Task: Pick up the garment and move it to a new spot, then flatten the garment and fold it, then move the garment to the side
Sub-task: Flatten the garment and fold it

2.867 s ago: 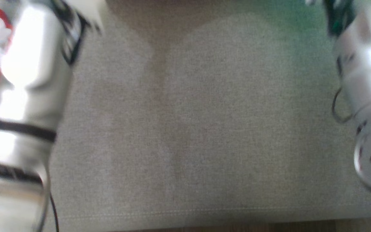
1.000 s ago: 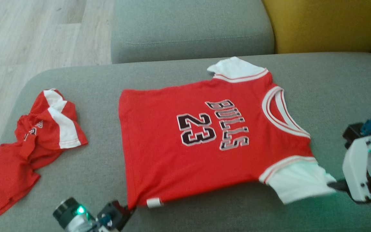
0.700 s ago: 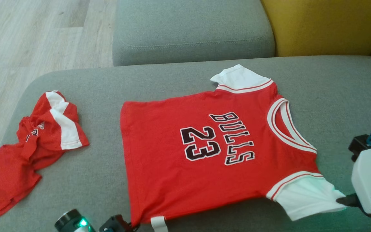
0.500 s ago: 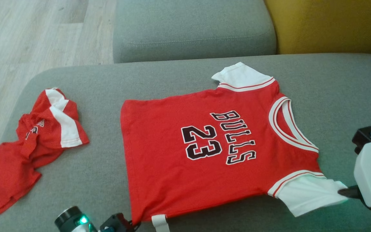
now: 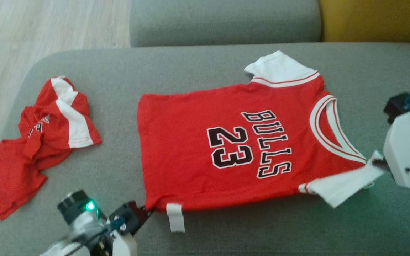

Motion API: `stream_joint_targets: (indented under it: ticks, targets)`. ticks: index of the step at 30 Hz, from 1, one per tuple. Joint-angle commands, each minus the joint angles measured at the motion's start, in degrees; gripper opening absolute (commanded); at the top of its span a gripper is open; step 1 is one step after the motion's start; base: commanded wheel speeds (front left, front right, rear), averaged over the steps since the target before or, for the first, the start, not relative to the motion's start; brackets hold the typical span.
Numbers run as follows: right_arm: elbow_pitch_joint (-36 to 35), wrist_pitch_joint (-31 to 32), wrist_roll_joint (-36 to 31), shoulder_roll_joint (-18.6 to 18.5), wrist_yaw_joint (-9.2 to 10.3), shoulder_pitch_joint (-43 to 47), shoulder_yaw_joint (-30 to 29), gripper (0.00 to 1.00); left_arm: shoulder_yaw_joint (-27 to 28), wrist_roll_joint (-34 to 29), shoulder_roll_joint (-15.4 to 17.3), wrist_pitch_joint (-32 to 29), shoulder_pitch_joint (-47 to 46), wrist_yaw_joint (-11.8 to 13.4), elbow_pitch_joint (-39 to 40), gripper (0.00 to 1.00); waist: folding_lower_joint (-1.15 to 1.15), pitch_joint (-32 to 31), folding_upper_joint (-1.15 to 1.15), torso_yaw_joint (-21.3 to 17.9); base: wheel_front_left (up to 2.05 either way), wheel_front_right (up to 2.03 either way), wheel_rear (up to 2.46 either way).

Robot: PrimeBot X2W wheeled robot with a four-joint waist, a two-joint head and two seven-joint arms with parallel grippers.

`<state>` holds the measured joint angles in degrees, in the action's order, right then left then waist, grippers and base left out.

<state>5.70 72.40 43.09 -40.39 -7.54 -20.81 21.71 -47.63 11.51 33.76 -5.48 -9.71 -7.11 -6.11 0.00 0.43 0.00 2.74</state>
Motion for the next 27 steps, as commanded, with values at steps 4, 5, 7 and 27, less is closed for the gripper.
stream_joint_targets:
  ticks: [4, 5, 7, 27]
  targets:
    - [0.6, -3.0, -2.4, -1.8, 0.05, -8.1, 1.4, 0.0, 1.7, 0.4, 1.4, 0.6, -7.7, -0.2, 0.6, 0.0, 0.0, 3.8, 0.0, 0.9, 0.0, 0.0, 0.0]
    - [1.3, -3.9, -2.9, -1.7, 0.05, -9.3, 1.8, 0.0, 1.6, 0.5, 1.2, 0.8, -8.4, -0.2, 0.3, 0.0, 0.0, 4.3, 0.0, 1.0, 0.0, 0.0, 0.0]
    - [2.7, -5.5, -3.7, -1.8, 0.05, -11.6, 2.9, 0.0, 1.2, 0.6, 0.8, 1.4, -9.7, -0.3, -0.3, 0.0, 0.0, 5.4, 0.0, 1.4, 0.0, 0.0, 0.0]
    - [12.6, -13.6, -4.2, -2.6, 0.05, -23.5, 11.7, 0.0, -3.4, 3.0, -2.4, 6.8, -23.4, -0.4, -10.2, 0.0, 0.0, 12.6, 0.0, 3.3, 0.0, 0.0, 0.0]
